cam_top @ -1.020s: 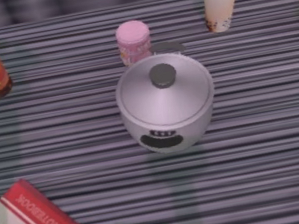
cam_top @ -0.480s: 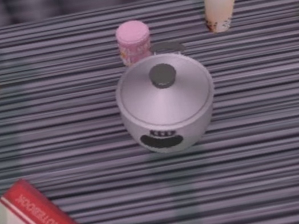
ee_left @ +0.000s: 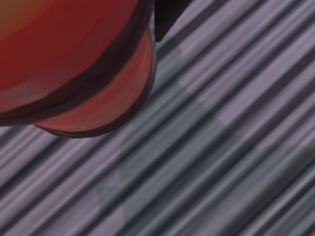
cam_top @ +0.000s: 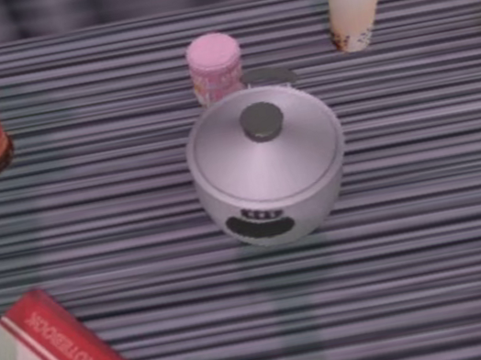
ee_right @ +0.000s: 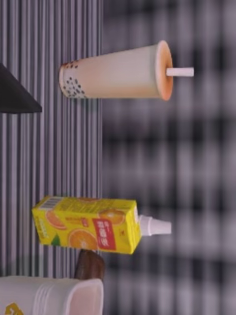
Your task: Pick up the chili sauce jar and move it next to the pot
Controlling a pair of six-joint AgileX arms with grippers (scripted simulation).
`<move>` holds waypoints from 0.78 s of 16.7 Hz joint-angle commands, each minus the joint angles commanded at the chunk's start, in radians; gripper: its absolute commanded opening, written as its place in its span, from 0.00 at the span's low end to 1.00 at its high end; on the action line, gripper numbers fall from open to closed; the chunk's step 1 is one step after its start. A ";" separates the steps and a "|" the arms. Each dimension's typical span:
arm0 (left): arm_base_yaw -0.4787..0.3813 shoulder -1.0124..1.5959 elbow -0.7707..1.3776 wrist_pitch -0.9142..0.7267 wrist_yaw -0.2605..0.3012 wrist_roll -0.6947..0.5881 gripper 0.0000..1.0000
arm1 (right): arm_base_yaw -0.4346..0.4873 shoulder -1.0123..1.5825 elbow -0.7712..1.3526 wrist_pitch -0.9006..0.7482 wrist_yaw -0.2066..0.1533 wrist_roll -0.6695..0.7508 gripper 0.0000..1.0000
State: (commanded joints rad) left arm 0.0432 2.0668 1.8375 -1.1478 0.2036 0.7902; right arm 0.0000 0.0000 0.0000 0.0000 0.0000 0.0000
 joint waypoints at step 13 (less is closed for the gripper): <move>-0.342 -0.161 -0.400 0.323 -0.281 -1.011 0.00 | 0.000 0.000 0.000 0.000 0.000 0.000 1.00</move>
State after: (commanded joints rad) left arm -0.2992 1.9055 1.4375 -0.8244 -0.0771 -0.2207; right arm 0.0000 0.0000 0.0000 0.0000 0.0000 0.0000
